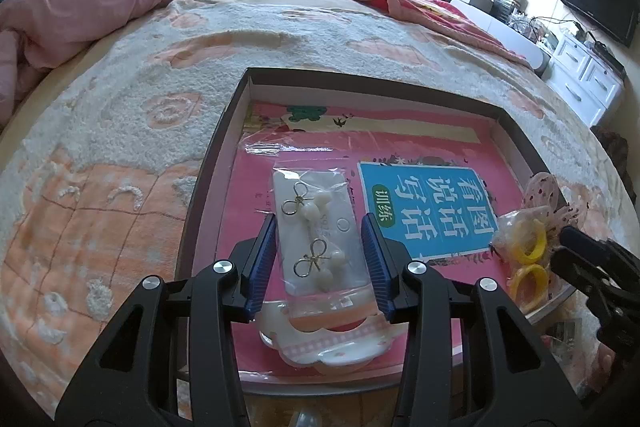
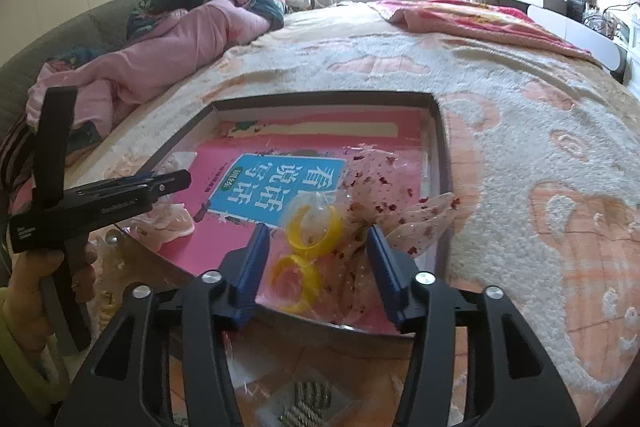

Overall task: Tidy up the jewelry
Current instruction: 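Carry the earring card and hair-tie bag into the box and open both tools, then withdraw both open tools from the box toward the remaining accessories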

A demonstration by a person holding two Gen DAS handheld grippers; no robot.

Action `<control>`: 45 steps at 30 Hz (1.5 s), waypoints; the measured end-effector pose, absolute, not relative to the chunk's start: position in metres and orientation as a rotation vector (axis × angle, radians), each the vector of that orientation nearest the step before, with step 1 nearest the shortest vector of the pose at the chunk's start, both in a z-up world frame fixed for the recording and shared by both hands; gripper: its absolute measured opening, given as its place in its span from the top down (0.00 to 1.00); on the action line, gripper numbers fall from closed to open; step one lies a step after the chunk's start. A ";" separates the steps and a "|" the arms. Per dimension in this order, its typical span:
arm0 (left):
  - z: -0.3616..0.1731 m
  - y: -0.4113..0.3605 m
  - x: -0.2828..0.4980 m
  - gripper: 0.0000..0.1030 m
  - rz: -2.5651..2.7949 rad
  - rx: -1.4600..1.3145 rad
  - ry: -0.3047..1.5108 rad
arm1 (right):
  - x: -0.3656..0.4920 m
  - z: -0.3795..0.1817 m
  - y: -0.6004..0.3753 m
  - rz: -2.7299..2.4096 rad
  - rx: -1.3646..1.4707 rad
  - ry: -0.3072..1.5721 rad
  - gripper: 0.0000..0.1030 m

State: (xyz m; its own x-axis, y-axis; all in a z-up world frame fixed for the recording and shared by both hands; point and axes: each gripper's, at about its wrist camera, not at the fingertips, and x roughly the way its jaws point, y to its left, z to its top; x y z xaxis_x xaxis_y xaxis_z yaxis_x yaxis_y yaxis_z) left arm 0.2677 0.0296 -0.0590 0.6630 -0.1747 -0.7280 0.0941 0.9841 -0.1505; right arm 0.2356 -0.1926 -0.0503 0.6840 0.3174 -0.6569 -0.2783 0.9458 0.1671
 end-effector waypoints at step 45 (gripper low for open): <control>0.005 0.037 0.157 0.11 -0.087 -0.114 0.629 | 0.139 -0.002 -0.203 0.336 -0.075 0.515 0.19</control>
